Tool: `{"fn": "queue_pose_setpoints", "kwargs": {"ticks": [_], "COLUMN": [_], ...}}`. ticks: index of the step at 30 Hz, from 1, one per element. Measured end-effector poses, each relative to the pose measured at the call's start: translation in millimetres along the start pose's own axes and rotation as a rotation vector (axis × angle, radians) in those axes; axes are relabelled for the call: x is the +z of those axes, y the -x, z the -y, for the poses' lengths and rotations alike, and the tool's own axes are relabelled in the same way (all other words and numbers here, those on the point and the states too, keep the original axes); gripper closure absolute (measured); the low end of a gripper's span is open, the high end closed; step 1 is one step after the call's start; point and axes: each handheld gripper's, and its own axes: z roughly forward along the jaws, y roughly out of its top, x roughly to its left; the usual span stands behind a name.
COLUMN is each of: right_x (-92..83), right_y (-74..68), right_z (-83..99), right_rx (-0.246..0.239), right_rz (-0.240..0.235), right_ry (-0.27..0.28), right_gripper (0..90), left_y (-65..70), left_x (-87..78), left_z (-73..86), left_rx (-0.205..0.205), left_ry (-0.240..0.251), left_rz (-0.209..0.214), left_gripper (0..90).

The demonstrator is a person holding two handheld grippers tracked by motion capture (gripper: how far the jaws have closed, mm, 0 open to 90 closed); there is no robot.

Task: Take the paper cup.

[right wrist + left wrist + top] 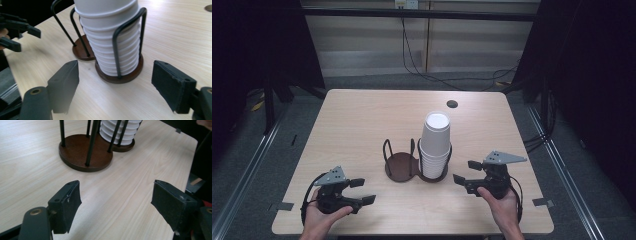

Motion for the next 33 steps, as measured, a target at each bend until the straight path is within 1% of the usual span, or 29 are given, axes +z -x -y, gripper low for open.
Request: {"fn": "queue_pose_setpoints", "kwargs": {"ticks": [2, 3, 4, 5, 6, 7, 8, 9, 10, 11, 12, 13, 14, 15, 17, 19, 20, 22, 24, 25, 27, 30, 31, 32, 33], "right_x": [-1.0, -2.9, -2.9, -4.8, -4.8, -5.3, -5.0, -4.2, -4.2, -4.0, -4.0, -4.5, -4.5, -4.2, -3.8, -1.7, -1.6, -1.3, 0.1, 0.8, 1.6, 2.3, 3.1, 5.0, 5.0], "right_y": [-1.8, -3.4, -3.4, -6.2, -6.2, -6.7, -7.6, -7.8, -7.8, -8.0, -8.0, -8.7, -8.7, -10.1, -10.3, -9.7, -10.8, -12.1, -13.7, -14.0, -14.1, -14.5, -15.3, -16.5, -16.5], "right_z": [-4.3, -10.1, -10.1, -16.7, -16.7, -20.2, -24.8, -31.2, -31.2, -39.0, -39.0, -45.0, -45.0, -52.5, -54.9, -63.6, -65.8, -67.9, -72.3, -76.1, -81.0, -85.8, -88.6, -94.8, -94.8], "right_rx": [-0.005, -0.007, -0.007, -0.017, -0.017, -0.027, -0.028, -0.037, -0.037, -0.041, -0.041, -0.048, -0.048, -0.065, -0.07, -0.054, -0.054, -0.063, -0.074, -0.075, -0.08, -0.084, -0.084, -0.096, -0.096], "right_rz": [-0.004, -0.029, -0.029, -0.028, -0.028, -0.031, -0.031, -0.037, -0.037, -0.046, -0.046, -0.043, -0.043, -0.042, -0.042, -0.092, -0.079, -0.08, -0.092, -0.095, -0.092, -0.105, -0.107, -0.112, -0.112], "right_ry": [-0.004, -0.011, -0.011, -0.005, -0.005, -0.005, -0.006, -0.024, -0.024, -0.035, -0.035, -0.042, -0.042, -0.051, -0.055, -0.071, -0.064, -0.064, -0.074, -0.07, -0.071, -0.067, -0.073, -0.085, -0.085], "right_gripper": [20.1, 18.3, 18.3, 17.5, 17.5, 16.5, 15.0, 17.3, 17.3, 19.5, 19.5, 19.6, 19.6, 19.6, 19.6, 20.2, 20.2, 20.2, 20.2, 20.1, 20.1, 20.1, 20.1, 19.6, 19.6], "left_y": [-0.2, -0.3, -0.3, -0.2, -0.2, -0.4, -0.1, -0.8, -1.5, -1.9, -2.4, -2.6, -2.6, -2.1, -2.1, -2.0, -2.0, -1.6, -1.7, -1.8, -1.3, -1.1, -0.9, -0.9, -0.9], "left_x": [0.5, 1.0, 1.0, 1.1, 1.1, 1.3, 1.9, 2.3, 2.7, 4.0, 4.5, 5.5, 5.5, 5.9, 5.7, 5.4, 5.4, 5.7, 5.7, 5.4, 5.0, 3.7, 3.7, 4.1, 4.1], "left_z": [0.0, 0.1, 0.1, 0.1, 0.0, 0.0, 0.1, 0.1, 0.1, 0.3, 0.3, 0.1, 0.1, 0.1, 0.2, 0.0, 0.0, -0.2, -0.1, -0.2, 0.0, -0.1, -0.1, -0.2, -0.2], "left_rx": [-0.001, 0.004, 0.004, 0.004, 0.006, 0.006, -0.002, 0.004, 0.008, 0.003, 0.007, 0.006, 0.006, 0.004, 0.005, 0.007, 0.007, 0.003, 0.009, 0.015, 0.009, 0.016, 0.015, 0.022, 0.022], "left_ry": [-0.001, -0.01, -0.01, -0.012, -0.011, -0.012, -0.008, -0.01, -0.019, -0.017, -0.02, -0.025, -0.025, -0.022, -0.024, -0.024, -0.024, -0.024, -0.028, -0.027, -0.016, -0.015, -0.016, -0.02, -0.02], "left_rz": [0.0, -0.004, -0.004, -0.005, -0.004, -0.003, -0.004, -0.006, -0.006, -0.003, -0.006, -0.003, -0.003, -0.009, -0.007, -0.006, -0.006, -0.006, -0.005, -0.001, 0.0, -0.003, -0.003, -0.003, -0.003], "left_gripper": [23.0, 22.7, 22.6, 22.6, 22.6, 22.6, 22.6, 22.4, 22.4, 22.4, 22.4, 22.4, 22.4, 22.4, 22.3, 22.4, 22.4, 22.4, 22.4, 22.4, 22.4, 22.7, 22.7, 22.7, 22.7]}}
